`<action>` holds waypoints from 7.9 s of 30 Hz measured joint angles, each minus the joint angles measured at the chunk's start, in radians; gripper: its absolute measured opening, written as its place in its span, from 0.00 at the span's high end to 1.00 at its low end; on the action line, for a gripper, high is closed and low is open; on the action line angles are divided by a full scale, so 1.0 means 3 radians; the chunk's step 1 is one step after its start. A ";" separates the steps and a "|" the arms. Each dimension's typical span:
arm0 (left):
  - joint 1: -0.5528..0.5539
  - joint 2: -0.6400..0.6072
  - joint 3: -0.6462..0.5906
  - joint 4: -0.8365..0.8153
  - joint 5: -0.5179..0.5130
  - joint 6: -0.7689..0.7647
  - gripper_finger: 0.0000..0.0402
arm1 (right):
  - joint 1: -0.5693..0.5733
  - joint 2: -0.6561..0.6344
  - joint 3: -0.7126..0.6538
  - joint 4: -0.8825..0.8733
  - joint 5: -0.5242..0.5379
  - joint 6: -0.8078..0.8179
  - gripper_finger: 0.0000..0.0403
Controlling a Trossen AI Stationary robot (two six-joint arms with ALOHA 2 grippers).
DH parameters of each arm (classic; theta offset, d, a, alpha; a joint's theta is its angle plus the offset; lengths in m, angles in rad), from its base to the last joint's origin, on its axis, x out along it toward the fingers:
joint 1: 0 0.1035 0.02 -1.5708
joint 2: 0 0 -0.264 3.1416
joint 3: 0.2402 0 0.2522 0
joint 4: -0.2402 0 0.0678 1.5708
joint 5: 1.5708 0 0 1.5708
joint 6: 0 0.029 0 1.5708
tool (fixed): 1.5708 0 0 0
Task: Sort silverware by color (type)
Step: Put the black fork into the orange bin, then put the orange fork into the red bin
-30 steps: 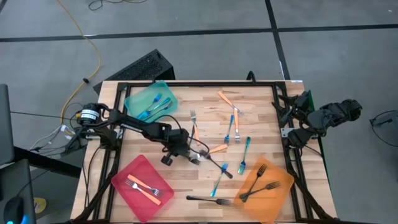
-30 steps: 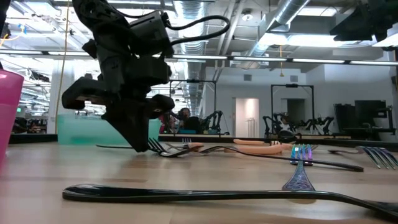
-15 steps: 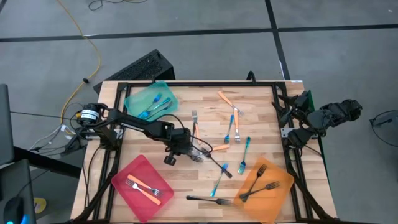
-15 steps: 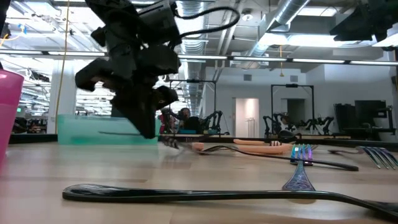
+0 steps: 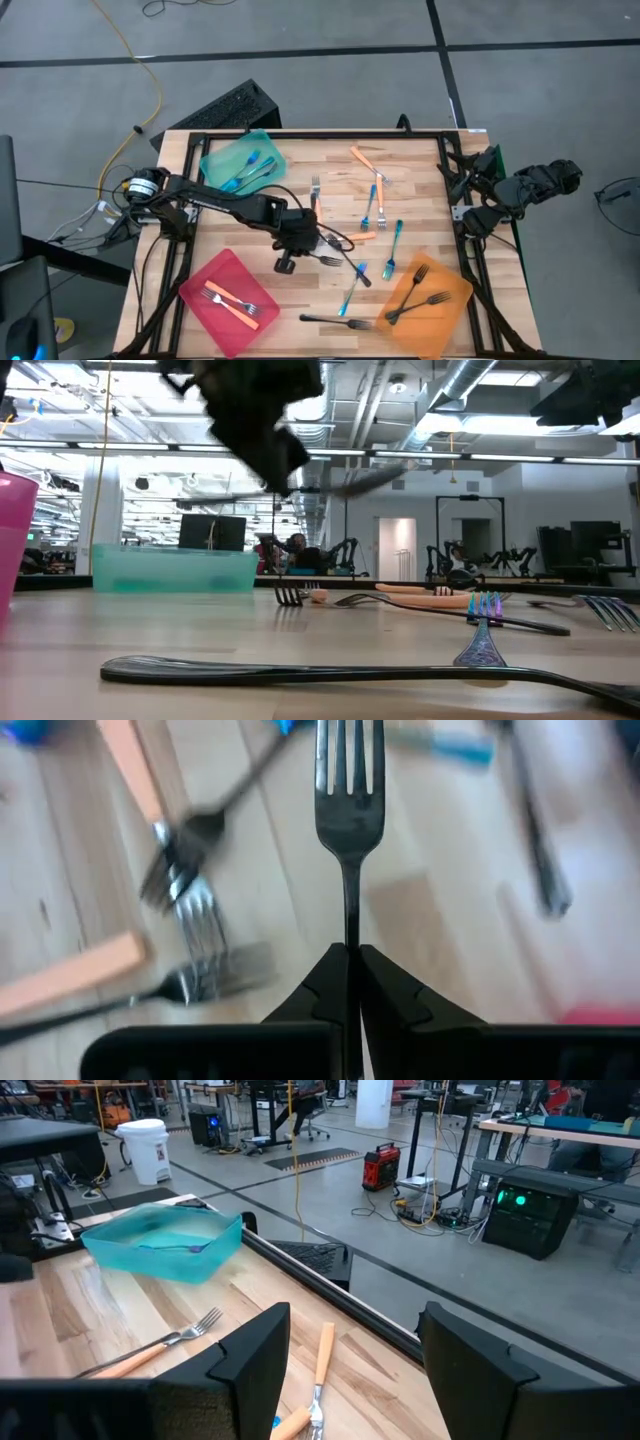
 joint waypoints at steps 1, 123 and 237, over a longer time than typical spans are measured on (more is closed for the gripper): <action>-0.0018 -0.0002 0.0050 0.0043 -0.0073 -0.0121 1.00 | 0.0001 0.0001 0.0000 0.0000 0.0000 0.0000 0.40; -0.0353 0.3211 0.3709 0.1383 -0.0622 -0.4357 1.00 | 0.0005 0.0004 -0.0001 0.0000 -0.0077 -0.0001 0.40; 0.0735 0.0548 0.3717 -0.0426 -0.0861 -0.0151 1.00 | 0.0004 0.0002 -0.0001 -0.0001 -0.0076 -0.0002 0.40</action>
